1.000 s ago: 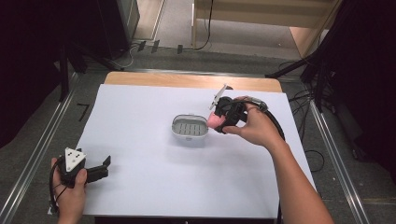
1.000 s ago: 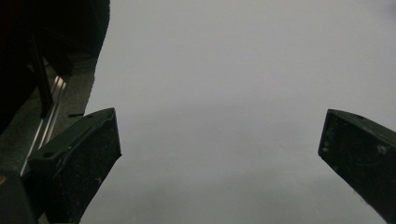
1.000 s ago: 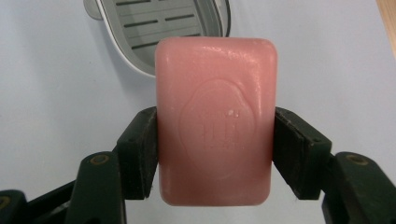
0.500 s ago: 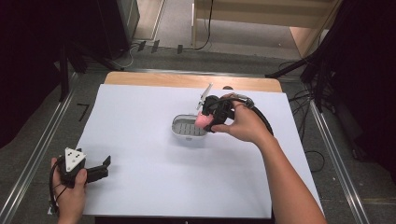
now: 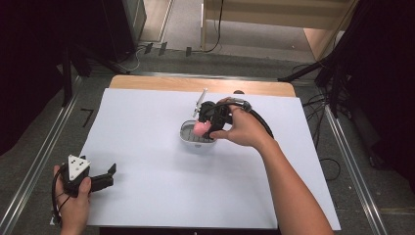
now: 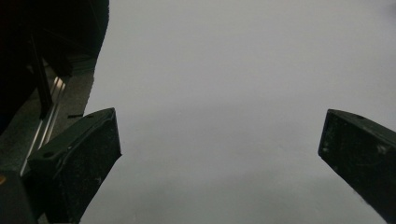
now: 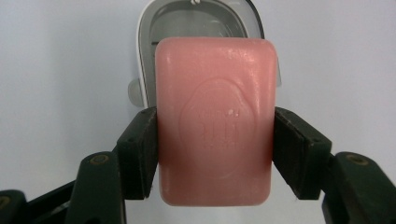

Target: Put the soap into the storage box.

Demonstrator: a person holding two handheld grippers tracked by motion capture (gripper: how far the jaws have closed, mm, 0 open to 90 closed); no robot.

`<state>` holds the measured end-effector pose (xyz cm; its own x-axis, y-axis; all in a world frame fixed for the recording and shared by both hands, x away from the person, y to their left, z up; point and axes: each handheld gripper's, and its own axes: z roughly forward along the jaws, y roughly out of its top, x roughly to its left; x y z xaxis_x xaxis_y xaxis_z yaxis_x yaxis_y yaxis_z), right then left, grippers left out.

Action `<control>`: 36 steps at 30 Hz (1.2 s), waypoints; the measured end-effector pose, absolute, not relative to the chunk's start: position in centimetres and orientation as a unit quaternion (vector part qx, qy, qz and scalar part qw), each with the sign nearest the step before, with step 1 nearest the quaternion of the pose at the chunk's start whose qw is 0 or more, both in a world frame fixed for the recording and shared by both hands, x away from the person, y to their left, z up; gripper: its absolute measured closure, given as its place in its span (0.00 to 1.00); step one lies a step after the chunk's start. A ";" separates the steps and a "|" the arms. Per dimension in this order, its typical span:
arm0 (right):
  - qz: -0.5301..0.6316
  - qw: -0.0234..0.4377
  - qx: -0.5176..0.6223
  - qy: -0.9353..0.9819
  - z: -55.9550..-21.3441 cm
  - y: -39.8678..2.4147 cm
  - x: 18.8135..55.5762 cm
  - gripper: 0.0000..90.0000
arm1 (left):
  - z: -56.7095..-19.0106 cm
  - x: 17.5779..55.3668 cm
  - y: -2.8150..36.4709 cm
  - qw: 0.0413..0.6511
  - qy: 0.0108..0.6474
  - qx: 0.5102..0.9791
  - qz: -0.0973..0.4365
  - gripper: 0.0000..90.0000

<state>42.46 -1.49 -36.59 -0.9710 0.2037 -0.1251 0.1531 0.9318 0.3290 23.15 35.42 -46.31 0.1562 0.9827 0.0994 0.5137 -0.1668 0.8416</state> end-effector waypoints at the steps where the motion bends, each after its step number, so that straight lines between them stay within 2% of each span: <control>1: 0.159 0.078 0.092 0.980 -36.6 -1.2 42.4 0.43 | -46.3 23.1 35.4 0.339 0.549 0.681 0.346 0.00; 17: 0.151 0.073 0.059 0.984 -37.7 1.2 43.1 0.43 | -46.3 23.1 35.4 0.339 0.549 0.682 0.345 0.00; 36: 0.120 0.066 0.057 0.989 -38.9 0.9 43.5 0.43 | -46.3 23.2 35.4 0.338 0.548 0.683 0.346 0.00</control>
<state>43.50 0.94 -38.95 -0.9847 0.1293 -0.1168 0.0975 0.9644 0.2457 23.17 35.40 -46.31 0.1613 0.9816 0.1024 0.5149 -0.1722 0.8398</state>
